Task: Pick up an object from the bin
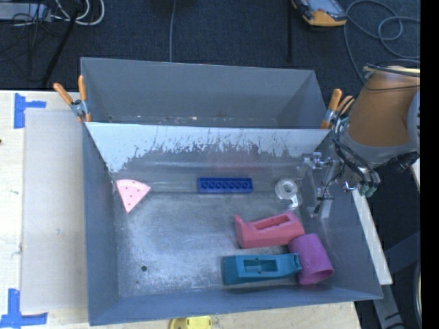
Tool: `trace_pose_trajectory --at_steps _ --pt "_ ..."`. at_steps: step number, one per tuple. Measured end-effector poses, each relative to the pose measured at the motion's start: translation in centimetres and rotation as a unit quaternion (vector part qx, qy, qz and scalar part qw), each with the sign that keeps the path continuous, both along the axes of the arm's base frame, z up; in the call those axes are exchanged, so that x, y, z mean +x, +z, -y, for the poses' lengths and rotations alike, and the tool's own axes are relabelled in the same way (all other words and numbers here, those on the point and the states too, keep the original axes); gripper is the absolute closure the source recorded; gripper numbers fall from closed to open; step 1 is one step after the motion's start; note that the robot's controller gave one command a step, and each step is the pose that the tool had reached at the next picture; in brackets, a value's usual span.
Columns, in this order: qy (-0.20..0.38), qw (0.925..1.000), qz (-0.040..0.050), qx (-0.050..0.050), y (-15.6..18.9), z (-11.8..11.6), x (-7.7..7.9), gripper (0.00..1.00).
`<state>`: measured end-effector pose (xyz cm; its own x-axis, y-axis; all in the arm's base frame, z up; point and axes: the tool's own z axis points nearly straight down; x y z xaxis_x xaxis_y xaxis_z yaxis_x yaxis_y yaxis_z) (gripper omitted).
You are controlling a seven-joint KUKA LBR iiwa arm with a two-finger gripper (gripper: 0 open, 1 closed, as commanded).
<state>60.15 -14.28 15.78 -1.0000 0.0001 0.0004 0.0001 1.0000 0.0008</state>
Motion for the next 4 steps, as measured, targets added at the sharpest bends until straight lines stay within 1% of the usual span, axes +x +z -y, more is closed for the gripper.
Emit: trace_pose_trajectory --at_steps 1,2,3,4 --pt "0.047 0.9989 0.0032 -0.004 -5.9 -3.6 -1.8 0.00" --pt "0.057 0.9983 0.0065 -0.002 -4.9 -3.3 -1.3 0.00" --pt "0.066 0.9978 -0.0016 0.001 -5.9 -9.6 -3.2 0.00" --pt "-0.035 0.9994 -0.0014 0.000 -8.2 -8.1 -1.2 0.00"
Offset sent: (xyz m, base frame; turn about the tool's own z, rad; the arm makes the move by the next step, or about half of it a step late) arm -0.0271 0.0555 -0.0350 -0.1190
